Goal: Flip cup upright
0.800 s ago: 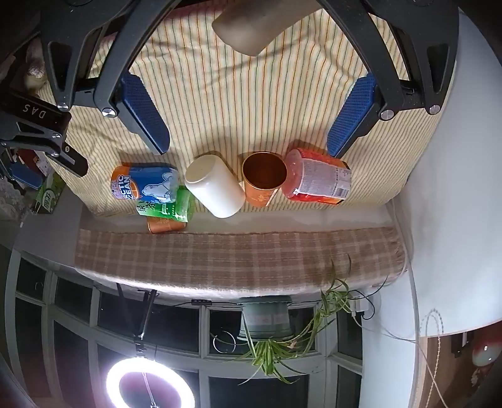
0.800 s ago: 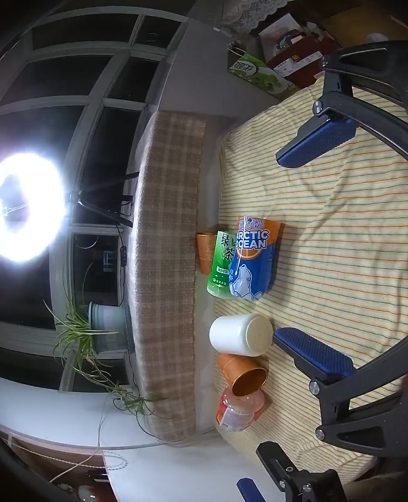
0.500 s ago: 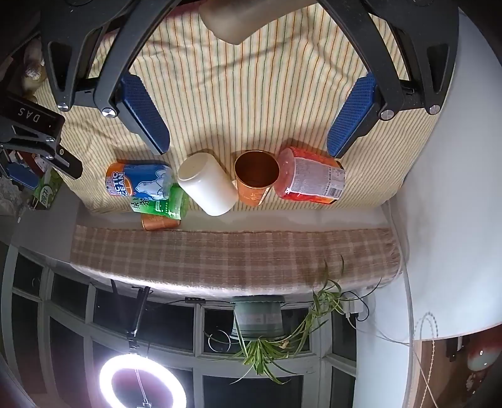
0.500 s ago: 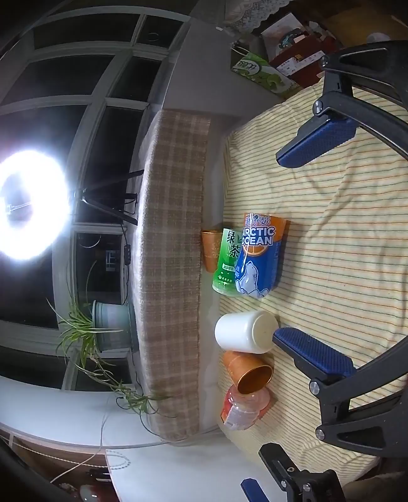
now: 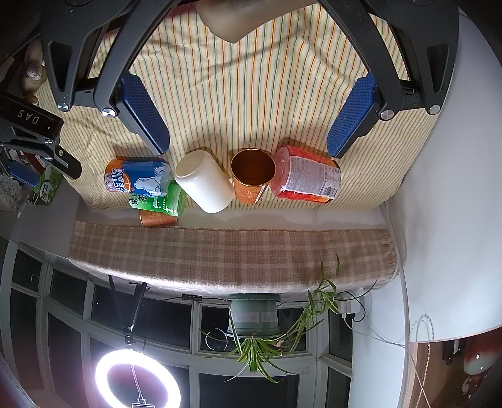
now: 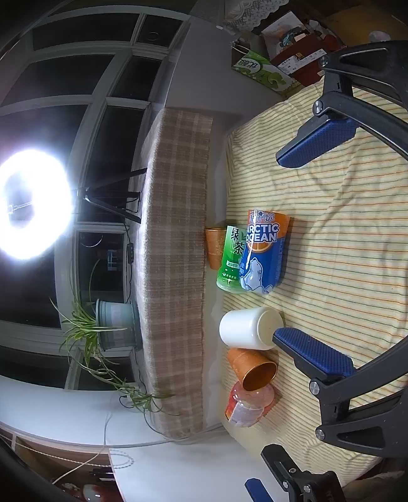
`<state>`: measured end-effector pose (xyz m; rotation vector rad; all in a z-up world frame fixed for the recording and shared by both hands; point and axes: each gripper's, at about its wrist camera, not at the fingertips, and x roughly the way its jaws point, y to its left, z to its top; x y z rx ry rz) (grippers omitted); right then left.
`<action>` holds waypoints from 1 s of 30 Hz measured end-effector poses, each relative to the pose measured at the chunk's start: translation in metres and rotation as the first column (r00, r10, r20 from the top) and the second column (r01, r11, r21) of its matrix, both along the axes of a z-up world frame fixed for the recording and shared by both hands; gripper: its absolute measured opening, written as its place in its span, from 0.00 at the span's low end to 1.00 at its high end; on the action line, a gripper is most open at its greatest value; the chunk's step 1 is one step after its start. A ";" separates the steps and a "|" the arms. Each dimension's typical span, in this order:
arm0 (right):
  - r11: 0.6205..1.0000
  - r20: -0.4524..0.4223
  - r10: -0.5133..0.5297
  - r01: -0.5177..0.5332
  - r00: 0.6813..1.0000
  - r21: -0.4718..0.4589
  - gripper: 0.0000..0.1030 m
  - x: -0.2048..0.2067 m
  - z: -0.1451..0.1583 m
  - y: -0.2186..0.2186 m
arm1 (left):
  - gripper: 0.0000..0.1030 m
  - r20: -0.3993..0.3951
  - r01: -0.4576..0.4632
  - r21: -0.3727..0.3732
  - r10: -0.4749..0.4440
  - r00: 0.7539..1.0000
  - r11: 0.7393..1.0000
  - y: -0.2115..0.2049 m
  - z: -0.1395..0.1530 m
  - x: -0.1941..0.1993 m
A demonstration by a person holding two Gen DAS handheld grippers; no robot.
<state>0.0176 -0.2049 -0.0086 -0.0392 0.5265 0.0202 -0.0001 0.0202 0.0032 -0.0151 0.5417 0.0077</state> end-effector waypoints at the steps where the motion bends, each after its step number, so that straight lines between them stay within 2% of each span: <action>1: 1.000 0.000 -0.001 0.001 1.000 0.002 1.00 0.000 0.000 -0.001 | 0.99 0.001 0.000 0.000 0.000 1.000 1.000 0.000 0.000 0.000; 30: 0.999 -0.030 0.002 -0.001 1.000 0.032 1.00 0.001 -0.006 -0.002 | 0.99 0.004 0.000 -0.003 0.000 1.000 1.000 -0.001 0.004 -0.003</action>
